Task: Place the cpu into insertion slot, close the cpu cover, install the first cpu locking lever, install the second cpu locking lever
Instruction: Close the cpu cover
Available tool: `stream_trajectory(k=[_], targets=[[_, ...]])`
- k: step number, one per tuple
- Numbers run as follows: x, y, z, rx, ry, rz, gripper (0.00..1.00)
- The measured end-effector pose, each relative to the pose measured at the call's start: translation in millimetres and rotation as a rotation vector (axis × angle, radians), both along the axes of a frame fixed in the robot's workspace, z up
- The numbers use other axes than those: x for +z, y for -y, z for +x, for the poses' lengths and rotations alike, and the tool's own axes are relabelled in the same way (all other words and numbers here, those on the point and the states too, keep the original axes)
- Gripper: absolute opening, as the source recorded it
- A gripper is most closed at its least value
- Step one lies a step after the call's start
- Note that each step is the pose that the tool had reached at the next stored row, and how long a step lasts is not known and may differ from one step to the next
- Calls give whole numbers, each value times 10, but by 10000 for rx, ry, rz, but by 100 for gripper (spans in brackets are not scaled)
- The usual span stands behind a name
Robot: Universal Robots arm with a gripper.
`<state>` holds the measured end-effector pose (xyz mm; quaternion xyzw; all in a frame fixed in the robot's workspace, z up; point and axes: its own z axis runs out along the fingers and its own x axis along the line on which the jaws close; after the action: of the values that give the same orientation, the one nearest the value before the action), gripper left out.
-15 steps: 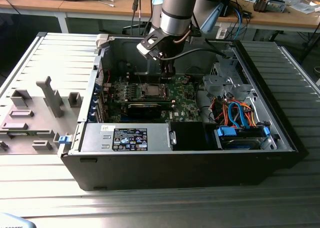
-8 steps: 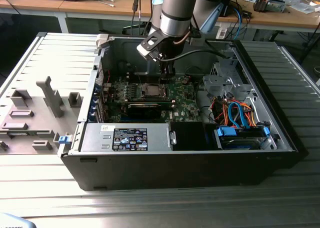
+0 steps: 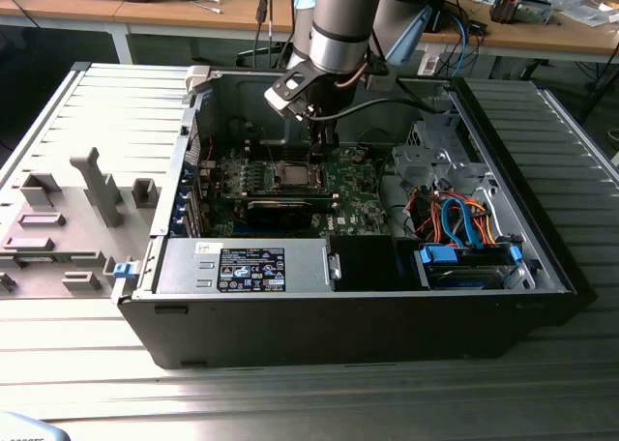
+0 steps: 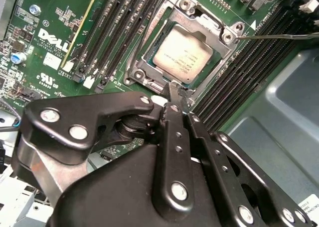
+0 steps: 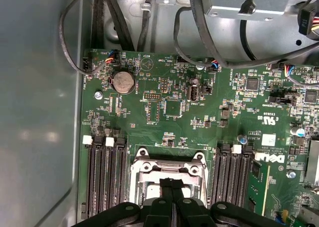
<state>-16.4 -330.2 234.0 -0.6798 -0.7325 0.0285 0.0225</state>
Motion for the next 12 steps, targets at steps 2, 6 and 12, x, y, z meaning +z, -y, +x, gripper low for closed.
stream_trajectory(k=[2,6,12], targets=[[-7,0,0,0,0,0,11],[-31,0,0,0,0,0,11],[-72,0,0,41,0,-1,11]])
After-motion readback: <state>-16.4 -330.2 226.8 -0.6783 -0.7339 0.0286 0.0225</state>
